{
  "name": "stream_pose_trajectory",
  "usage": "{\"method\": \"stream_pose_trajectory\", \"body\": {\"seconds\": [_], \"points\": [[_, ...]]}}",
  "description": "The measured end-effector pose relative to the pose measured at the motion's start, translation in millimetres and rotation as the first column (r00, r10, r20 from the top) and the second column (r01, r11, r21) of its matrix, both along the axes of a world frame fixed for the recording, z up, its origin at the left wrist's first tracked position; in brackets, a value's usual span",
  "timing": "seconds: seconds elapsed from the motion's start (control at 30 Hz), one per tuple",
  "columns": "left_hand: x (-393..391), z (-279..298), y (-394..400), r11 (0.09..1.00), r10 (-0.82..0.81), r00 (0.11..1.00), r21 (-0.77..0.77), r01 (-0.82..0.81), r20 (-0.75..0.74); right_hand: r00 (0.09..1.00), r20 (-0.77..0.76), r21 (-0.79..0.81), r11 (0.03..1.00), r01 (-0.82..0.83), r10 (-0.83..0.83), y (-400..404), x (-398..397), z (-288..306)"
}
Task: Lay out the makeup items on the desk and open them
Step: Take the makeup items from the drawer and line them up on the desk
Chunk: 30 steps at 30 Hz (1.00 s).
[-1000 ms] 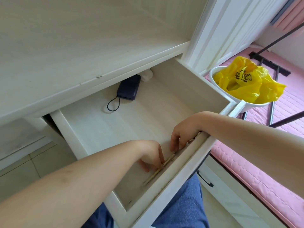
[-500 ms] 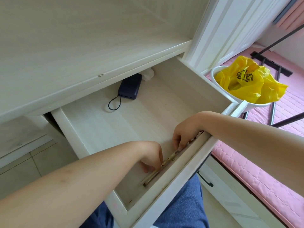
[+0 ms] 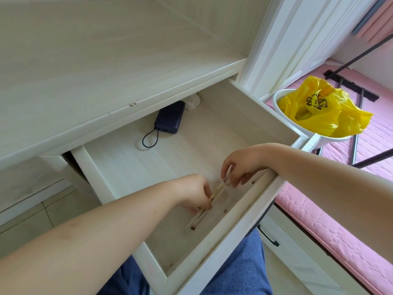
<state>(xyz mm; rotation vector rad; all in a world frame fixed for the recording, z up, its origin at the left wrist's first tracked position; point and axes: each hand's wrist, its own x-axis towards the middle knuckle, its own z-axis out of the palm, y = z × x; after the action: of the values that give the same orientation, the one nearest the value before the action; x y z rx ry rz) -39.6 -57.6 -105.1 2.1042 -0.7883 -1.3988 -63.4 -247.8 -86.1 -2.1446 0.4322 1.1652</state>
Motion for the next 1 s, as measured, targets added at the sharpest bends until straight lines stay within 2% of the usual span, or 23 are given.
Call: {"method": "stream_pose_trajectory", "body": {"seconds": [0.1,0.23,0.4,0.47,0.57,0.77,0.87,1.0], "points": [[14,10,5,0.963,0.233,0.965,-0.112,-0.246,-0.117,0.925,0.095,0.261,0.906,0.333,-0.368,1,5,11],[27,34,12,0.823,0.44,0.869,-0.286,-0.491,-0.225,0.815,0.164,0.47,0.77,0.431,-0.556,15,16,29],[44,72,33,0.674,0.519,0.789,-0.411,-0.614,-0.329,0.742,0.291,0.617,0.711,0.336,-0.604,47,31,69],[51,90,45,0.618,0.533,0.755,-0.433,-0.656,-0.382,0.714,0.299,0.687,0.662,0.299,-0.633,57,39,88],[62,116,67,0.534,0.582,0.706,-0.465,-0.706,-0.405,0.685,0.323,0.722,0.638,0.268,-0.653,73,55,111],[94,149,122,0.45,0.708,0.633,-0.492,-0.746,-0.313,0.67,0.395,0.679,0.691,0.249,-0.629,123,98,142],[111,157,148,0.385,0.78,0.565,-0.505,-0.773,-0.269,0.664,0.448,0.64,0.734,0.229,-0.598,150,124,149],[146,161,198,0.255,0.875,0.424,-0.523,-0.813,-0.233,0.692,0.494,0.612,0.776,0.153,-0.526,200,165,155]]}}
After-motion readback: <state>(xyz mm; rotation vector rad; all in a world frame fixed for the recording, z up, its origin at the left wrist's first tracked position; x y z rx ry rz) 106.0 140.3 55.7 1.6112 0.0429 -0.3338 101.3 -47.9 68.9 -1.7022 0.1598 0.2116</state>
